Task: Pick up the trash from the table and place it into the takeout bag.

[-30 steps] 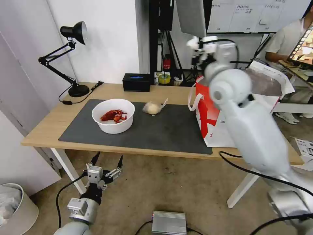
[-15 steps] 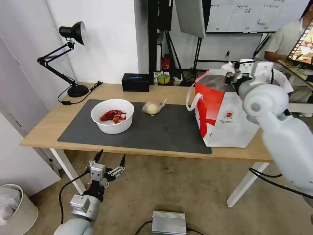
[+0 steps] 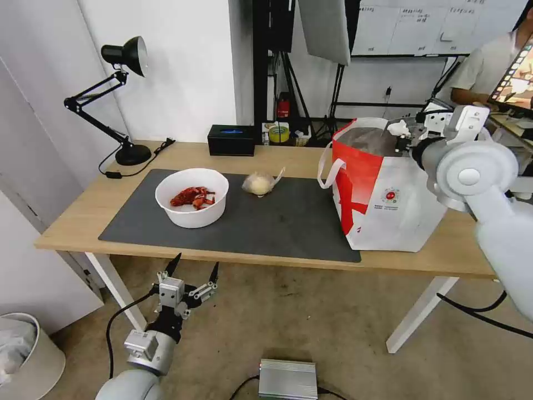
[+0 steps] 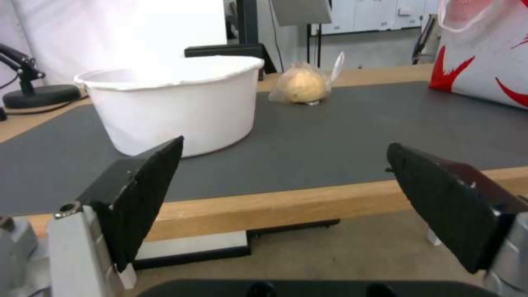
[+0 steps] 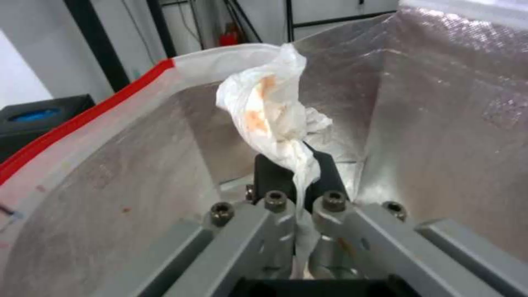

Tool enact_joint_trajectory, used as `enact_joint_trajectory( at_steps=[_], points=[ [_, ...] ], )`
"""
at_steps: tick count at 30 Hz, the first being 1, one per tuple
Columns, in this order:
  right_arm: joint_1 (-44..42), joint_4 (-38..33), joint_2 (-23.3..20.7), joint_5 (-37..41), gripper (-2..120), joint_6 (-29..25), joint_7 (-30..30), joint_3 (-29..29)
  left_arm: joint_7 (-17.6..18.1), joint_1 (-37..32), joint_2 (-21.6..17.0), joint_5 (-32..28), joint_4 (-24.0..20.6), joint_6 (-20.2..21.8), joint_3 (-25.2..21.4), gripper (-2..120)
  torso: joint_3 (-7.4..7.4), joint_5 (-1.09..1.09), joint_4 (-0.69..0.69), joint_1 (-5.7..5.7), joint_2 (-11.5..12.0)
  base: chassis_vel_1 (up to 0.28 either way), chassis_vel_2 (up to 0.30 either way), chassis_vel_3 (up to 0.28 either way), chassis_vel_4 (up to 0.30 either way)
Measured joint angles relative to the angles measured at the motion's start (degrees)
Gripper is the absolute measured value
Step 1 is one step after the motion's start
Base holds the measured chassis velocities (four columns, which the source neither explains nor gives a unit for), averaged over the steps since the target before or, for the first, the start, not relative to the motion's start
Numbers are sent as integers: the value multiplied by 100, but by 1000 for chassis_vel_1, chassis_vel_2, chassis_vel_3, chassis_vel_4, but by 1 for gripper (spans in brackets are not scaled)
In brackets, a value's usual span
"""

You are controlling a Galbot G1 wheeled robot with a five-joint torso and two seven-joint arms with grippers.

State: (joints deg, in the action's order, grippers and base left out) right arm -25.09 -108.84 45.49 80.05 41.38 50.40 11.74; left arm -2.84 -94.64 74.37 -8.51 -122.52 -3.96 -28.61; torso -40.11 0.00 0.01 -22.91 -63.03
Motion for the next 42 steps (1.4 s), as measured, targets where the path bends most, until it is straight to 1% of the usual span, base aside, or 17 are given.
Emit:
enact_joint_trajectory(
  at_steps=[5,8,9,16,17,21,24,29,32,33,34,35,36,37,39,40,42],
  points=[
    [-25,-71,-44,53,15,0,-4,18,0,-31,9,9,-33,0,-1,100,0,0,0,0,0,0,0,0,0],
    [-29,-132,-91,86,32,0,-18,47,5,-54,20,18,-67,0,1,100,0,0,-1,0,0,0,0,0,0],
    [-29,-132,-91,86,32,0,-18,47,5,-54,20,18,-67,0,1,100,0,0,-1,0,0,0,0,0,0],
    [-47,-167,-130,88,61,-1,-60,73,8,-100,42,33,-120,4,1,100,0,0,0,0,0,0,0,0,0],
    [-47,-167,-130,88,61,-1,-60,73,8,-100,42,33,-120,4,1,100,0,0,0,0,0,0,0,0,0],
    [-87,-170,-132,80,75,-2,-89,87,10,-96,40,34,-120,6,-2,100,0,0,-1,0,0,0,0,0,0],
    [-102,-170,-146,59,90,-2,-154,107,10,-82,45,34,-120,7,-3,100,0,0,0,0,0,0,0,0,0],
    [-103,-187,-170,-12,99,-6,-394,129,11,-65,58,34,-120,8,-2,100,0,0,-1,0,0,0,0,0,0],
    [-102,-247,-172,-80,100,-196,-805,157,12,-48,63,34,-127,9,-2,100,0,0,-1,0,0,0,0,0,0],
    [-110,-294,-176,-196,100,-438,-1151,158,12,-43,72,32,-134,9,-2,100,0,-1,-1,0,0,0,0,0,0],
    [-110,-294,-176,-196,100,-438,-1151,158,12,-43,72,32,-134,9,-2,100,0,-1,-1,0,0,0,0,0,0],
    [-150,-360,-186,-376,100,-737,-1674,158,11,-41,79,31,-140,9,-5,100,0,0,0,0,0,0,0,0,0],
    [-150,-360,-186,-376,100,-737,-1674,158,11,-41,79,31,-140,9,-5,100,0,0,0,0,0,0,0,0,0],
    [-190,-408,-199,-522,100,-947,-2031,157,12,-41,83,31,-143,9,-10,100,0,0,0,0,0,0,0,0,0],
    [-356,-562,-254,-833,100,-1407,-2957,158,13,-41,91,30,-149,9,-15,100,0,-1,0,0,0,0,0,0,0],
    [-356,-562,-254,-833,100,-1407,-2957,158,13,-41,91,30,-149,9,-15,100,0,-1,0,0,0,0,0,0,0],
    [-590,-760,-341,-1055,100,-1669,-3735,166,13,-41,95,30,-155,9,-16,100,0,-1,0,0,0,0,0,0,0]
  ],
)
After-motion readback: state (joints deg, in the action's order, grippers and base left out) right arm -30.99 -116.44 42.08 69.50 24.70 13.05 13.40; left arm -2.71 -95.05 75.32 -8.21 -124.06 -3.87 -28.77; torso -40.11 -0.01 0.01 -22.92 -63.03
